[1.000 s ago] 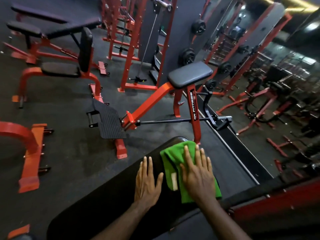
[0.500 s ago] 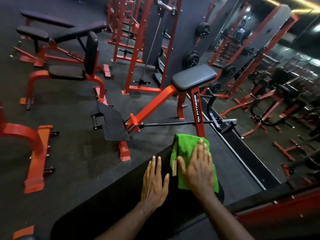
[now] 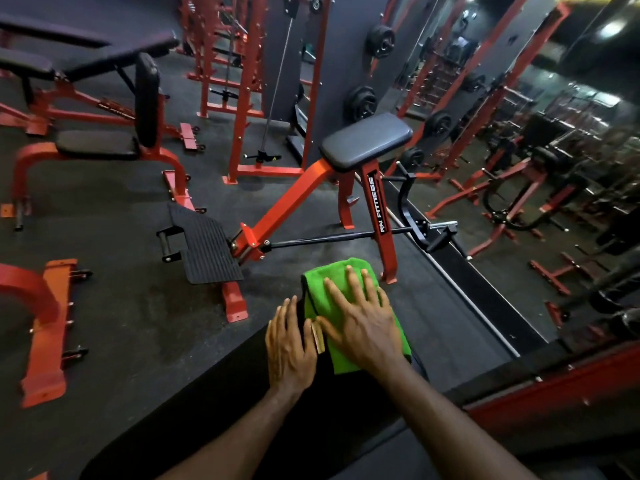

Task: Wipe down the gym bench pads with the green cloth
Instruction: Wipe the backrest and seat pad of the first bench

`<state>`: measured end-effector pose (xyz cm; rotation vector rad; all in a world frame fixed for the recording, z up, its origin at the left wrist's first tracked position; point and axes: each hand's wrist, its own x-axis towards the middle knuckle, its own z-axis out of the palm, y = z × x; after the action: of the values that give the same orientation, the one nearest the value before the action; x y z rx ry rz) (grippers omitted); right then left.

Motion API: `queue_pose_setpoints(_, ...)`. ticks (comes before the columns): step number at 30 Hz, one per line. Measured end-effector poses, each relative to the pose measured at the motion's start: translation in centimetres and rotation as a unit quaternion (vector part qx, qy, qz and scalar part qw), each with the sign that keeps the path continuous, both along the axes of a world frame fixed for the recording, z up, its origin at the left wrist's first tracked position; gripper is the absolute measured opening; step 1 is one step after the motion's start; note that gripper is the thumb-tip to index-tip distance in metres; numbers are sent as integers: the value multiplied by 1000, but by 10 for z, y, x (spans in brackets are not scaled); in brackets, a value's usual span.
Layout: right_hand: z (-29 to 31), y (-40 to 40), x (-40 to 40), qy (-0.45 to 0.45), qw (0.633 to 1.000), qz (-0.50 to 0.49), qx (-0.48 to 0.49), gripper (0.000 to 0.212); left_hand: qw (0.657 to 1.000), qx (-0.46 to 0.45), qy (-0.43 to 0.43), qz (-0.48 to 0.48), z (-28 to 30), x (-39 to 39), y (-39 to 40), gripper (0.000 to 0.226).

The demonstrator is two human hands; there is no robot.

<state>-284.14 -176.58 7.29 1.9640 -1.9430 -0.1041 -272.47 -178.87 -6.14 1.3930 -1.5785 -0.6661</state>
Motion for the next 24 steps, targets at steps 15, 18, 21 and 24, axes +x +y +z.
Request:
queue_pose_setpoints(15,17,-49,14,-62,994,-88,24,55,999,-29,18,8,-9,5,-1,52)
queue_pose_setpoints(18,-1,-19,5,6,993,106,44,54,999,-27,28,13,-15,4,-1,56)
queue_pose_setpoints(21,3,-22,-8,5,995,96,33,55,999,-33,27,19,-16,4,-1,53)
queue_pose_setpoints(24,3,-34,10,-39,998,-48,-1,53,999,-38,37,5,-10,5,-3,49)
